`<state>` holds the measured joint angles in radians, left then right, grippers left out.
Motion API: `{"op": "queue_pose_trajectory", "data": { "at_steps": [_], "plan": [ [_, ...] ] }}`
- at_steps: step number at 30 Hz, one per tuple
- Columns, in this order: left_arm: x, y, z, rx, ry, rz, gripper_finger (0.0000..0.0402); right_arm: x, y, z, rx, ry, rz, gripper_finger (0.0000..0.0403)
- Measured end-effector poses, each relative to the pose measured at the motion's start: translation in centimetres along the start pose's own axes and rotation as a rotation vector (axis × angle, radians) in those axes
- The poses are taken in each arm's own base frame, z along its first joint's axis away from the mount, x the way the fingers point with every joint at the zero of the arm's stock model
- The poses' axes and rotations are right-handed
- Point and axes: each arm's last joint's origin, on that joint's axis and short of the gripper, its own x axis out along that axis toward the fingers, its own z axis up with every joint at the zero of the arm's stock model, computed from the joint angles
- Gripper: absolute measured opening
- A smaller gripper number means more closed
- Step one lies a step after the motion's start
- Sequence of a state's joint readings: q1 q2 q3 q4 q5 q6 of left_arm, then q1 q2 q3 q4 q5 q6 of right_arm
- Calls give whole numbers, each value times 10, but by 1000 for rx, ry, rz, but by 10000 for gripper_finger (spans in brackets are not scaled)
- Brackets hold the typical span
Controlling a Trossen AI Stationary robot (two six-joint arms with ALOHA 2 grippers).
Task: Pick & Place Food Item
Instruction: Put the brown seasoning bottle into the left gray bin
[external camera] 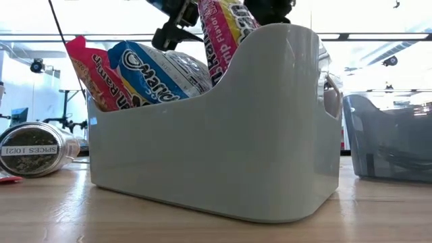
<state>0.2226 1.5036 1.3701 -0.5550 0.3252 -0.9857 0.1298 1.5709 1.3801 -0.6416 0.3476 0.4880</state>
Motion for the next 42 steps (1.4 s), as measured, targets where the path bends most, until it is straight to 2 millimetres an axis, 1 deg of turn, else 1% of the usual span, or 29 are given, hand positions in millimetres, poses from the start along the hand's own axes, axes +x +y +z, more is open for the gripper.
{"op": "queue_pose_trajectory", "data": {
  "at_steps": [7,11,14,18,29,33,42],
  "plan": [
    [0,1,0,-3,-17,23,284,18,8,23,-44,56,-71,185],
    [0,2,0,-1,-16,29,284,22,13,34,-56,48,-84,185],
    [0,3,-1,5,-8,41,284,24,14,37,-70,53,-99,185],
    [0,2,-1,18,-18,38,284,22,14,41,-68,30,-104,185],
    [0,2,0,52,-26,41,279,21,14,45,-53,-3,-104,185],
    [0,2,0,69,-26,39,256,21,15,45,-56,-7,-101,185],
    [0,0,-3,121,-11,27,170,22,16,47,-57,-23,-94,185]
  ]
}}
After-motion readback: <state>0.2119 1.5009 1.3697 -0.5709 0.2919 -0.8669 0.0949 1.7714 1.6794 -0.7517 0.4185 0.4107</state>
